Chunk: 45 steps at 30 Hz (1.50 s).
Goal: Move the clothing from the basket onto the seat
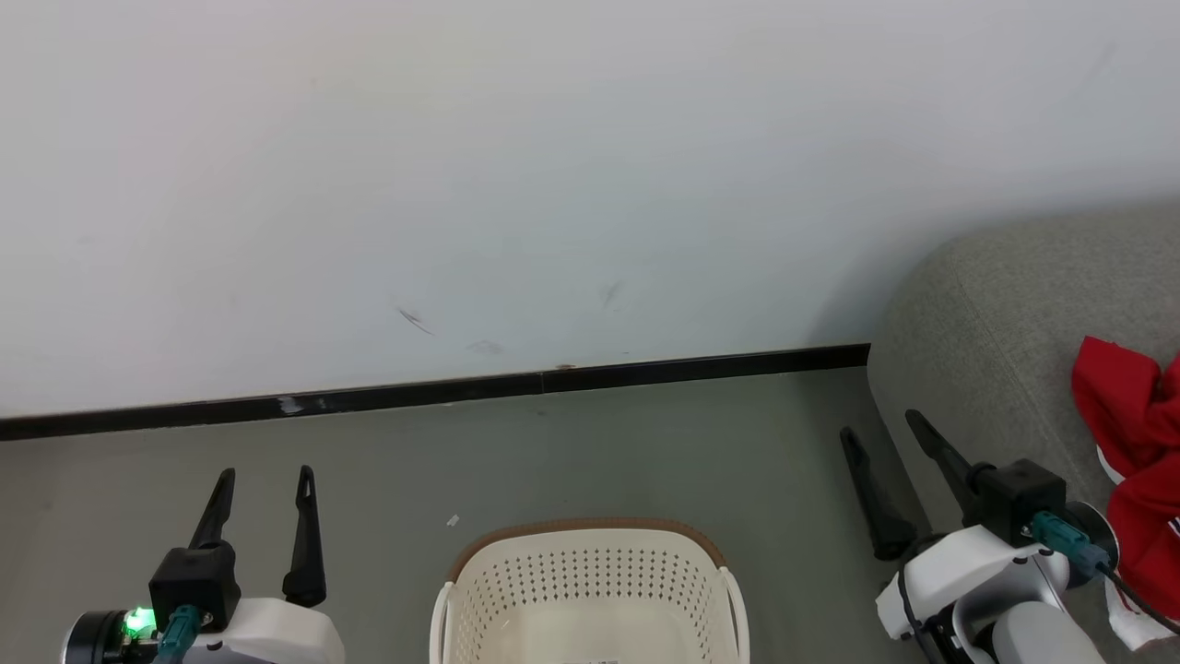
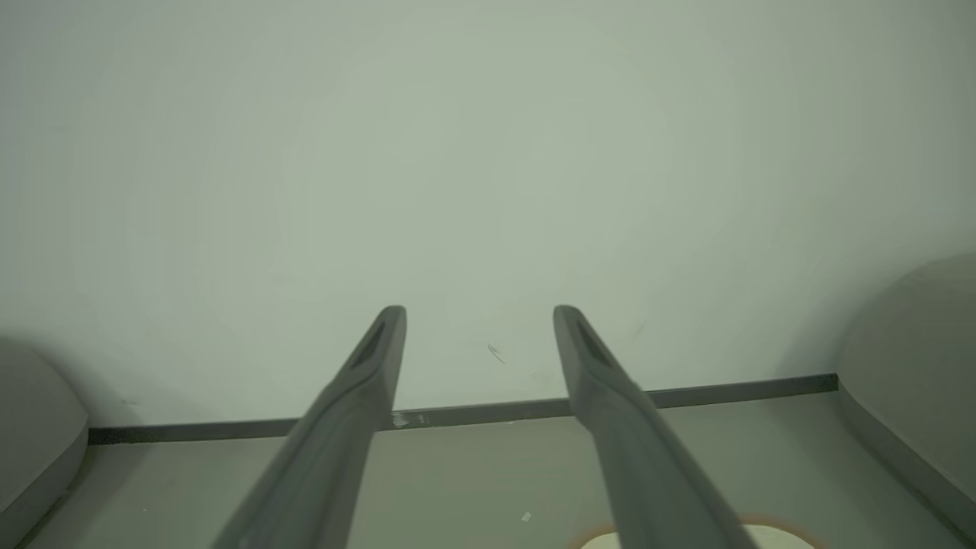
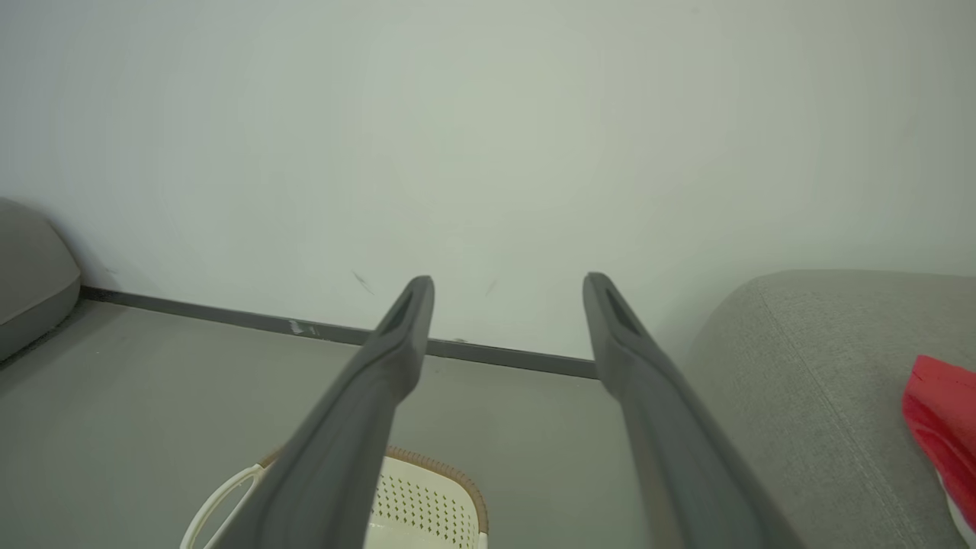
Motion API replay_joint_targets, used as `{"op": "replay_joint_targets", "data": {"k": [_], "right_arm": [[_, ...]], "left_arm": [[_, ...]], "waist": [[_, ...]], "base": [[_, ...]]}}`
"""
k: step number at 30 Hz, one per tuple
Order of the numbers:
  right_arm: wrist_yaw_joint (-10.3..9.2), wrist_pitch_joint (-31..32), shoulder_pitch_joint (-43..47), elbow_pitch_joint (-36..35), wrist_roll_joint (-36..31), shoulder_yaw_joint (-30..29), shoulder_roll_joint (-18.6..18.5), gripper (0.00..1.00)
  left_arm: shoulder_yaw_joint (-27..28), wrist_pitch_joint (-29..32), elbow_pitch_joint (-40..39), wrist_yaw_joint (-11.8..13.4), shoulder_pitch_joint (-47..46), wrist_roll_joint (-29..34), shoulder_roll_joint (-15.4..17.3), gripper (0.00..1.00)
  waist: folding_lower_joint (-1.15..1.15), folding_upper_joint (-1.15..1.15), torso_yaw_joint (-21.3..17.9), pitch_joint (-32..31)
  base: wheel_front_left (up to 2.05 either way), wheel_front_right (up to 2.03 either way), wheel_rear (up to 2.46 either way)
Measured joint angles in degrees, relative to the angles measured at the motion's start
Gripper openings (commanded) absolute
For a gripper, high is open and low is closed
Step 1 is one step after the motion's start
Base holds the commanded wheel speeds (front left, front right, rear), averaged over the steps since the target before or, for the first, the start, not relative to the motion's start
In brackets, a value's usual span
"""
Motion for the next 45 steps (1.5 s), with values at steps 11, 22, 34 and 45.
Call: {"op": "replay_joint_targets", "data": {"k": [11, 22, 34, 45], "right_arm": [[0.0, 0.0, 2.0, 0.0, -0.9, -1.5, 0.4, 1.0], [0.0, 0.0, 3.2, 0.4, -0.9, -1.6, 0.8, 1.0], [0.0, 0.0, 4.4, 0.7, -0.3, -1.0, 1.0, 1.0], [-0.08, 0.2, 7.7, 4.1, 0.9, -0.1, 1.9, 0.0]], "left_arm": [[-0.4, 0.0, 3.1, 0.0, 0.0, 0.2, 0.5, 1.0], [-0.2, 0.0, 3.7, 0.1, 0.0, 0.6, 0.3, 1.0], [0.1, 0.0, 5.0, 0.0, 0.0, 1.0, 0.3, 1.0], [-0.6, 0.4, 8.2, -0.1, 2.7, 0.6, -2.5, 0.0]], "waist": [[0.0, 0.0, 1.2, -0.2], [0.0, 0.0, 1.6, -0.4], [0.0, 0.0, 1.9, -0.7], [0.0, 0.0, 1.9, -0.5]], "base": [[0.0, 0.0, 0.0], [0.0, 0.0, 0.0], [0.0, 0.0, 0.0], [0.0, 0.0, 0.0]]}}
